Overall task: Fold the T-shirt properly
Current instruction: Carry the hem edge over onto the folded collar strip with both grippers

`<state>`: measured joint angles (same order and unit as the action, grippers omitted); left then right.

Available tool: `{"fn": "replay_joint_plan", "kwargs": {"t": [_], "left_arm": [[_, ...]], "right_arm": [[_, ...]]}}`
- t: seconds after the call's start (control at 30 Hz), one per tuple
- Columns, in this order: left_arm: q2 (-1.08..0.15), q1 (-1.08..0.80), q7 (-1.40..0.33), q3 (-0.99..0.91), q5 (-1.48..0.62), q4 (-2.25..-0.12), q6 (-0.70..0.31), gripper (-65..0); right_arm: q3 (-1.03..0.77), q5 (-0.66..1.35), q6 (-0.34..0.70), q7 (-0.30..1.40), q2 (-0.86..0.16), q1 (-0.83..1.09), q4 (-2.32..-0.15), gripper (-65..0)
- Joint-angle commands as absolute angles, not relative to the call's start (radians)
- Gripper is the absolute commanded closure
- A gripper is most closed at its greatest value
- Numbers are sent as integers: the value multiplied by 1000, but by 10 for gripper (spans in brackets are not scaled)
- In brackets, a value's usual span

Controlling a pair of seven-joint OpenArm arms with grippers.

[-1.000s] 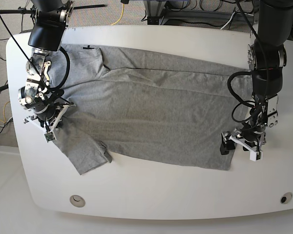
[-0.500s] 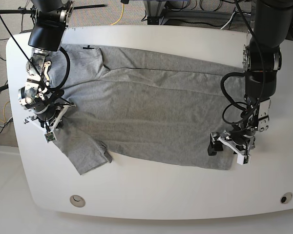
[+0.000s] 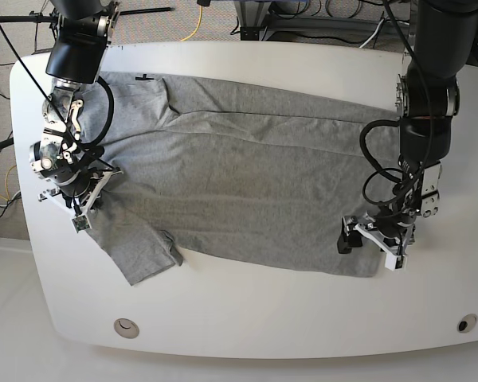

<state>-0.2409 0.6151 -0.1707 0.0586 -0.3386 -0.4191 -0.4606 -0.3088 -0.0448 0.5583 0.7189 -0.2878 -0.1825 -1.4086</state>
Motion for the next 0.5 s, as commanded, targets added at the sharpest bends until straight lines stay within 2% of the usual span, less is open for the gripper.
{"fn": "replay_joint_plan", "kwargs": {"t": [0.0, 0.1, 0.33, 0.47], "left_arm": [[-234, 618, -248, 79, -329, -417, -467, -559], [-232, 618, -248, 102, -329, -417, -467, -496], [-232, 616, -248, 142, -334, -417, -467, -241], [-232, 616, -248, 143, -334, -417, -467, -139]], "right_arm": [[-315, -30, 555, 704, -303, -206, -1428, 0], [-315, -30, 555, 704, -303, -206, -1428, 0], [-315, -30, 555, 704, -303, -206, -1428, 0], [-315, -30, 555, 704, -303, -206, -1428, 0]]}}
